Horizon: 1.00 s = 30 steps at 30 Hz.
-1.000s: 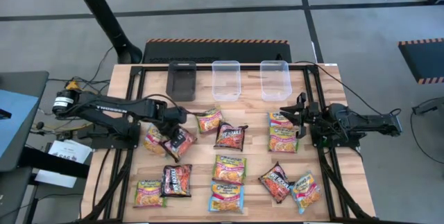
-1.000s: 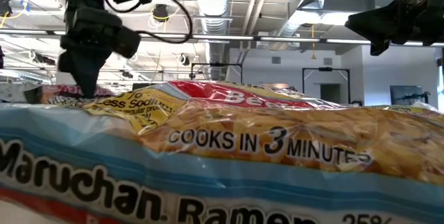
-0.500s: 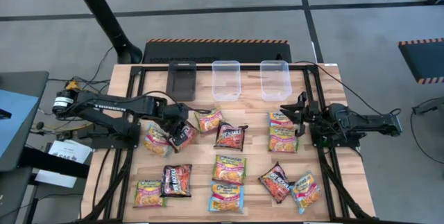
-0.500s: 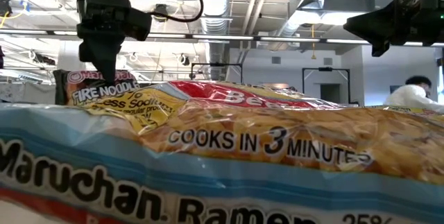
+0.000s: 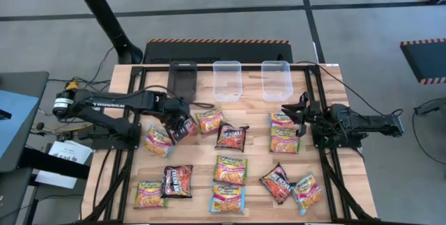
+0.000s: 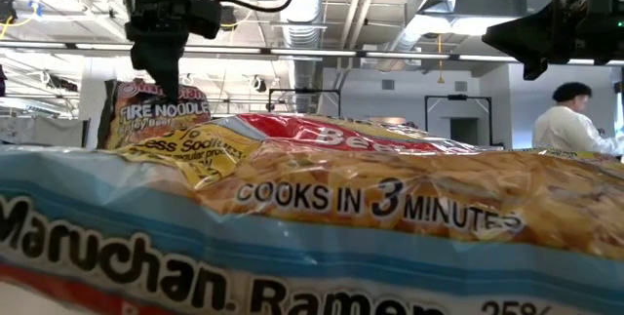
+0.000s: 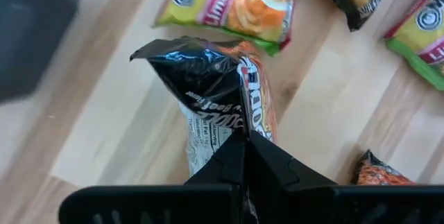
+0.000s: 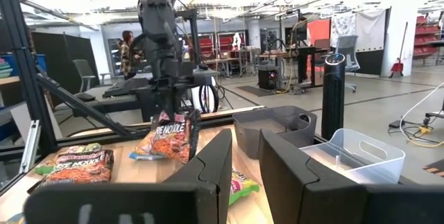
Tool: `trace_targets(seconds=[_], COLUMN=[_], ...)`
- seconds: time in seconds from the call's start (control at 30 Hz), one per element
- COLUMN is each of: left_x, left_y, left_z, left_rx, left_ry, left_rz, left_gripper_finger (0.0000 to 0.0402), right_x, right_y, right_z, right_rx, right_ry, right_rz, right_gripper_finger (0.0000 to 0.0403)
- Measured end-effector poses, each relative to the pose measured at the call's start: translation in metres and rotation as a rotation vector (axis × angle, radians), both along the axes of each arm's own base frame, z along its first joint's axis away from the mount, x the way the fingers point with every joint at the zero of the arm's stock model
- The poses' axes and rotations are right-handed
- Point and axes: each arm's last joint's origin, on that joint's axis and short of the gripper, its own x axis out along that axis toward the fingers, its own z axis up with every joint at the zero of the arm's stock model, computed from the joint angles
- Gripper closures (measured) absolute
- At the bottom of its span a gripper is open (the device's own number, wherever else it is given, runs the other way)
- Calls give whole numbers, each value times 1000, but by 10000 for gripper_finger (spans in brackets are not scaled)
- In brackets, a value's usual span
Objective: Sort Maruchan noodles
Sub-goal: Put the top left black noodle pack into the black bin
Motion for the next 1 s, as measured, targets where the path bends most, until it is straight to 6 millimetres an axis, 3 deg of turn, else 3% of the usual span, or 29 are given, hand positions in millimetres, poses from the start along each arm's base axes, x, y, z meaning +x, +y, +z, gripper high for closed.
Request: trace_targets(seconds=[0.23, 1.0], left_x=[-1, -8], left_y=[14, 38], left_z=[12, 11], left_rx=[35, 82], left_ry=[7, 50], left_rz=[8, -10], left_gripper_finger=[401, 401], right_x=[0, 0], right_y=[0, 0], right_z=[0, 0], right_rx=[0, 0], right_ry=[0, 0], right_rz=[0, 0], right_gripper_finger=[303, 303])
